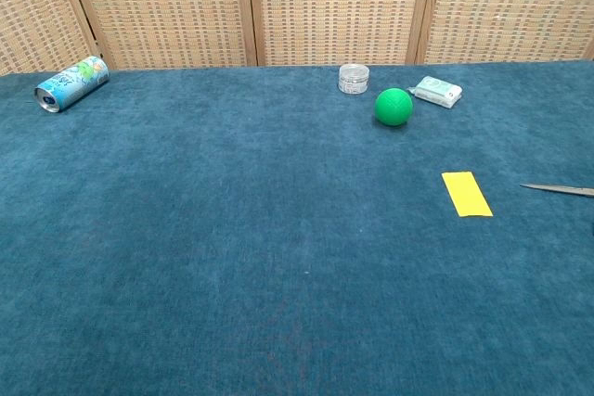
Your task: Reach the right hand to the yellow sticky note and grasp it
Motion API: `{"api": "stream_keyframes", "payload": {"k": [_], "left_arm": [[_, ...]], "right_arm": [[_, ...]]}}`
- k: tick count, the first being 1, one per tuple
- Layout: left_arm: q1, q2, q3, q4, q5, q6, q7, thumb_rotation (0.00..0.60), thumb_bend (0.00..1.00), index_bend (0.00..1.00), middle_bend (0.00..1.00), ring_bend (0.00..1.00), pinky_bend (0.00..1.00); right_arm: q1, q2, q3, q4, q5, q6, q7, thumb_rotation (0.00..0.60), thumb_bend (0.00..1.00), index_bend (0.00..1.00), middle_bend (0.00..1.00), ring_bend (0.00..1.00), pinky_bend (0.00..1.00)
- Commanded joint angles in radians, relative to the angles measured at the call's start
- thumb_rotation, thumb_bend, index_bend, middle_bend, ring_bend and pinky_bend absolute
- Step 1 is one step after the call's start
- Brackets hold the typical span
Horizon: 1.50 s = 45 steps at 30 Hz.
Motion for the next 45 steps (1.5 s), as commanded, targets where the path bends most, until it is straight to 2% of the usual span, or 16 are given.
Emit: {"api": "stream_keyframes", "payload": {"k": [1,9,15,17,19,22,24,28,31,36,45], "left_arm": [[0.0,-0.001,0.001,0.001,-0.002,-0.004,0.001,0.6,0.01,0.0,0.0,0.0,0.0],[-0.005,-0.014,0.003,0.008,-0.004,-0.013,0.029,0.6,0.01,0.0,0.0,0.0,0.0],[-0.006,-0.012,0.0,0.007,-0.012,-0.016,0.016,0.6,0.01,0.0,0.0,0.0,0.0],[-0.007,-0.01,0.0,0.008,-0.014,-0.02,0.014,0.6,0.01,0.0,0.0,0.0,0.0],[-0.007,-0.008,-0.001,0.005,-0.017,-0.023,0.013,0.6,0.01,0.0,0.0,0.0,0.0],[-0.008,-0.007,-0.005,0.001,-0.023,-0.023,0.014,0.6,0.01,0.0,0.0,0.0,0.0],[-0.008,-0.006,-0.008,0.0,-0.028,-0.024,0.012,0.6,0.01,0.0,0.0,0.0,0.0],[-0.008,-0.005,-0.015,-0.002,-0.043,-0.024,0.015,0.6,0.01,0.0,0.0,0.0,0.0],[-0.012,-0.006,-0.021,-0.003,-0.056,-0.033,0.021,0.6,0.01,0.0,0.0,0.0,0.0],[-0.017,-0.003,-0.024,-0.007,-0.064,-0.041,0.021,0.6,0.01,0.0,0.0,0.0,0.0],[-0.024,0.006,-0.025,-0.016,-0.077,-0.063,0.016,0.6,0.01,0.0,0.0,0.0,0.0]], "right_arm": [[0.001,0.002,-0.001,-0.002,0.003,-0.005,0.004,0.6,0.0,0.0,0.0,0.0,0.0],[0.005,0.006,-0.005,0.002,0.003,-0.02,0.011,0.6,0.0,0.01,0.0,0.0,0.0],[0.066,0.007,0.001,0.008,-0.02,-0.1,0.034,0.6,0.02,0.09,0.0,0.0,0.0],[0.115,0.016,0.017,0.017,-0.022,-0.161,0.046,0.6,0.12,0.12,0.0,0.0,0.0],[0.172,0.026,0.037,0.026,-0.02,-0.234,0.063,0.6,0.3,0.18,0.0,0.0,0.0],[0.273,0.029,0.07,0.047,-0.006,-0.365,0.09,0.6,0.5,0.24,0.0,0.0,0.0],[0.327,0.017,0.09,0.066,0.017,-0.44,0.112,0.6,0.59,0.27,0.0,0.0,0.0],[0.424,-0.03,0.125,0.126,0.077,-0.572,0.113,0.6,0.71,0.31,0.0,0.0,0.0],[0.491,-0.085,0.146,0.188,0.139,-0.663,0.065,0.6,0.72,0.32,0.0,0.0,0.0],[0.56,-0.161,0.16,0.259,0.222,-0.755,0.005,0.6,0.72,0.33,0.0,0.0,0.0],[0.622,-0.291,0.151,0.386,0.326,-0.809,-0.097,0.6,0.72,0.35,0.0,0.0,0.0]]}}
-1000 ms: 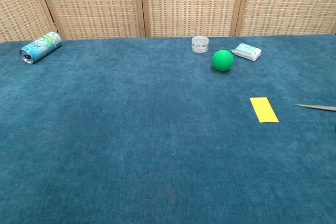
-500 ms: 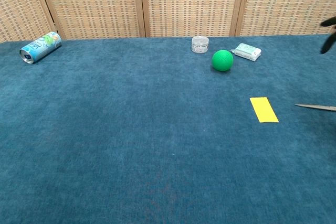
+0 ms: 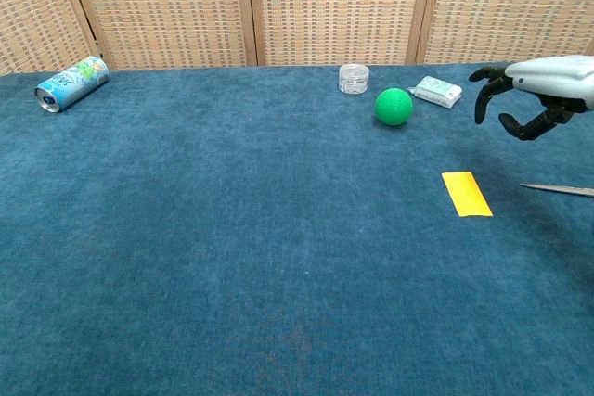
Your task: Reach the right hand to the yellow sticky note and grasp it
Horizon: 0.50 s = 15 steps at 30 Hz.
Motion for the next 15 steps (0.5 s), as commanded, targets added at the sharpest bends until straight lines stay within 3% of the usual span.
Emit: {"api": "stream_keyframes", "payload": {"k": [1,15], "left_arm": [[-0.003,0.002,-0.001,-0.001,-0.007,-0.008,-0.002,0.6,0.01,0.0,0.0,0.0,0.0],[-0.017,0.004,-0.003,-0.009,-0.025,-0.035,0.015,0.6,0.01,0.0,0.0,0.0,0.0]], "right_arm": [[0.019,-0.047,-0.011,0.053,0.04,-0.022,-0.036,0.6,0.72,0.35,0.0,0.0,0.0],[0.058,-0.144,-0.039,0.132,0.096,-0.047,-0.091,0.6,0.75,0.35,0.0,0.0,0.0]]}}
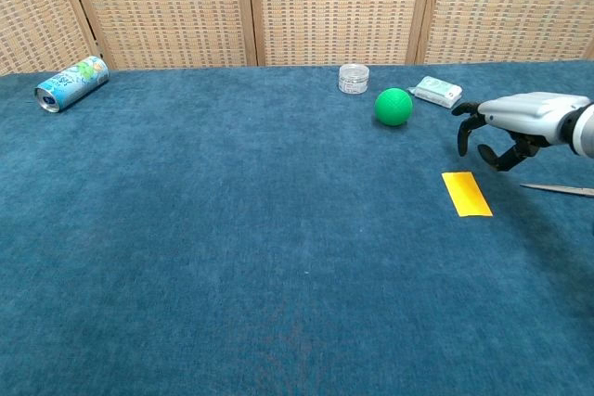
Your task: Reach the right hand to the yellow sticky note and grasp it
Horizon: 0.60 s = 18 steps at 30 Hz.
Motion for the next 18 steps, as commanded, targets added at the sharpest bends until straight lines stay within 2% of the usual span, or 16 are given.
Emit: {"api": "stream_keyframes", "payload": {"k": [1,18], "left_arm": [[-0.002,-0.001,0.001,-0.001,-0.002,-0.005,0.004,0.6,0.01,0.0,0.0,0.0,0.0],[-0.005,0.002,0.003,-0.003,-0.006,-0.008,0.0,0.6,0.01,0.0,0.0,0.0,0.0]], "right_arm": [[0.009,-0.015,-0.005,0.01,0.013,-0.005,-0.015,0.6,0.75,0.35,0.0,0.0,0.0],[0.033,-0.056,-0.022,0.066,0.087,-0.034,-0.069,0.6,0.78,0.35,0.0,0.0,0.0]]}}
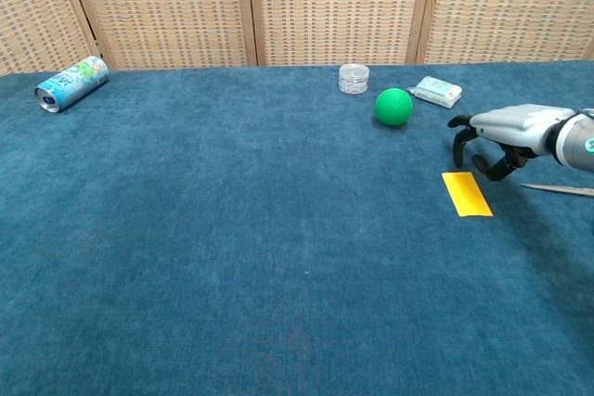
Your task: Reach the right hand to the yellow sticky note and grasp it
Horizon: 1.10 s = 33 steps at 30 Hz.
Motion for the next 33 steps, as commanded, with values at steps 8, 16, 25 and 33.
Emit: {"api": "stream_keyframes", "payload": {"k": [8,16,25,33], "left_arm": [[-0.001,0.003,0.0,-0.001,-0.004,-0.003,-0.005,0.6,0.01,0.0,0.0,0.0,0.0],[-0.005,0.002,0.001,-0.001,-0.009,-0.011,-0.001,0.6,0.01,0.0,0.0,0.0,0.0],[-0.005,0.003,0.001,-0.003,-0.013,-0.011,0.0,0.6,0.01,0.0,0.0,0.0,0.0],[-0.005,0.005,0.002,-0.004,-0.013,-0.01,-0.004,0.6,0.01,0.0,0.0,0.0,0.0]], "right_arm": [[0.001,0.02,-0.028,-0.038,0.022,-0.014,-0.034,0.6,0.78,0.38,0.0,0.0,0.0],[-0.015,0.095,-0.06,-0.168,0.002,0.029,-0.078,0.6,0.78,0.45,0.0,0.0,0.0],[-0.052,0.149,-0.05,-0.302,-0.081,0.191,-0.071,0.6,0.62,0.27,0.0,0.0,0.0],[-0.053,0.106,-0.043,-0.223,-0.132,0.238,-0.025,0.6,0.31,0.15,0.0,0.0,0.0]]}}
